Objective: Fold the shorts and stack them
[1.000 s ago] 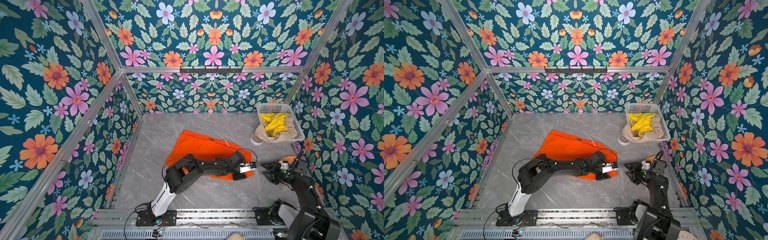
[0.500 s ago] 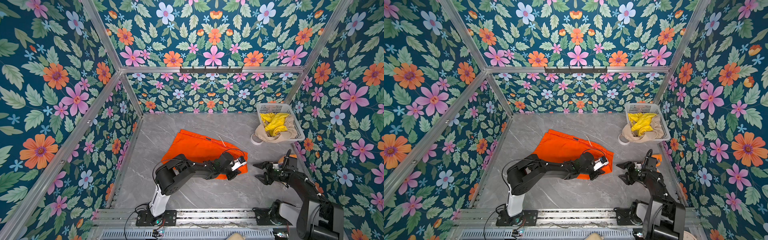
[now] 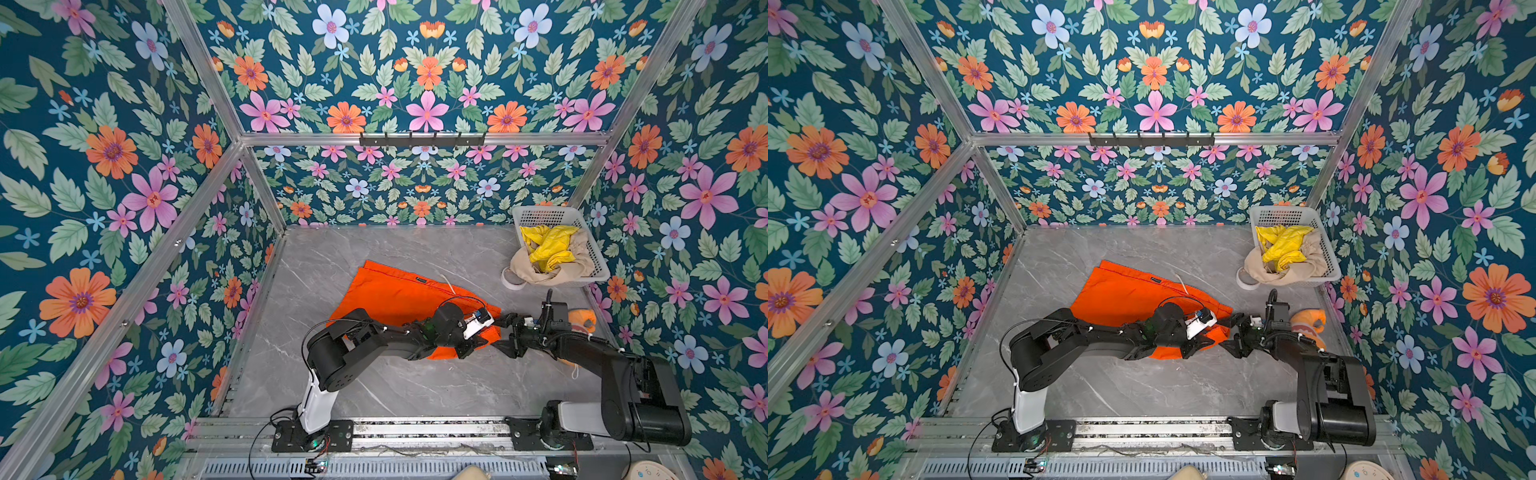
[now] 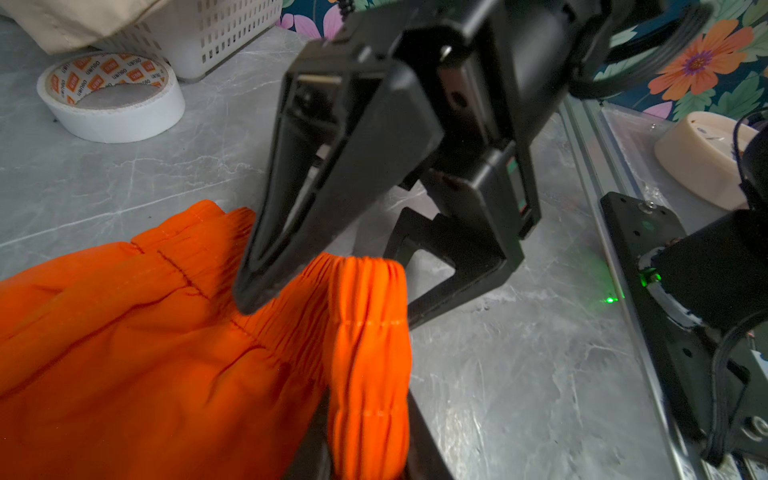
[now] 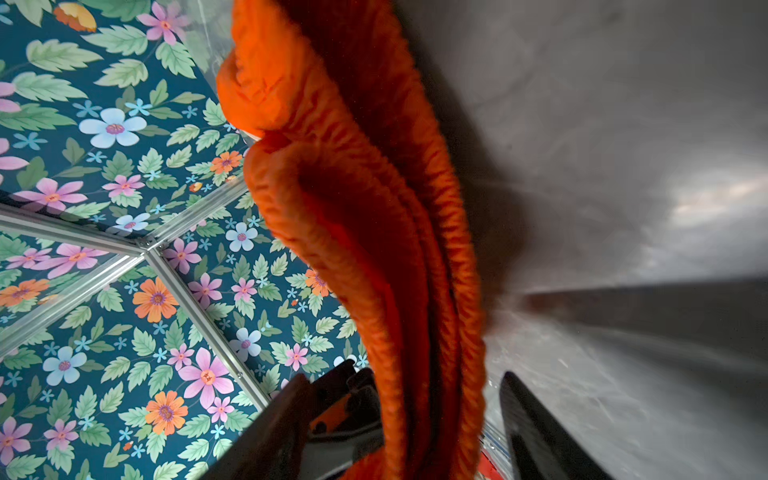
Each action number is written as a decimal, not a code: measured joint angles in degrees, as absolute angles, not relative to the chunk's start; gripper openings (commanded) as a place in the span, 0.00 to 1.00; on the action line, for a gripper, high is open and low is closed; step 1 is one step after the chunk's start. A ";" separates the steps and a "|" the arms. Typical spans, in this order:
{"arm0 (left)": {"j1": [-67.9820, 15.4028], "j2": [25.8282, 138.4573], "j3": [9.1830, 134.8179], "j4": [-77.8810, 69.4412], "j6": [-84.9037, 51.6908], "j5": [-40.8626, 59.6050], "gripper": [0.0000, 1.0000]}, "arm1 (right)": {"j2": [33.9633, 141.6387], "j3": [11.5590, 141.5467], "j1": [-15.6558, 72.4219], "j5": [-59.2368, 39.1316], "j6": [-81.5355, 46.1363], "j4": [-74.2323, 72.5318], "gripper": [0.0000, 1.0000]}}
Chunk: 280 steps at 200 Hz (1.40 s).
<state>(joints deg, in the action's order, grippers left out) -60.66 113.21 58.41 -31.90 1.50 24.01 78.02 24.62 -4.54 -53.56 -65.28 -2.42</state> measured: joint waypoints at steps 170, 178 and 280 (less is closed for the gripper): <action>-41.39 87.94 53.82 -10.20 -19.27 16.82 0.63 | 72.14 48.25 -2.70 -36.80 -38.81 33.43 0.11; -38.11 86.28 52.82 -6.96 -21.52 16.27 0.64 | 72.16 50.48 -2.70 -35.51 -36.56 36.03 0.11; -21.78 89.30 46.48 6.92 -31.44 17.32 0.55 | 80.14 76.23 2.02 -21.34 -19.33 55.68 0.10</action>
<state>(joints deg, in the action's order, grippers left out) -21.78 89.30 46.48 6.92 -31.44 17.32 80.14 76.23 2.02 -21.34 -19.33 55.68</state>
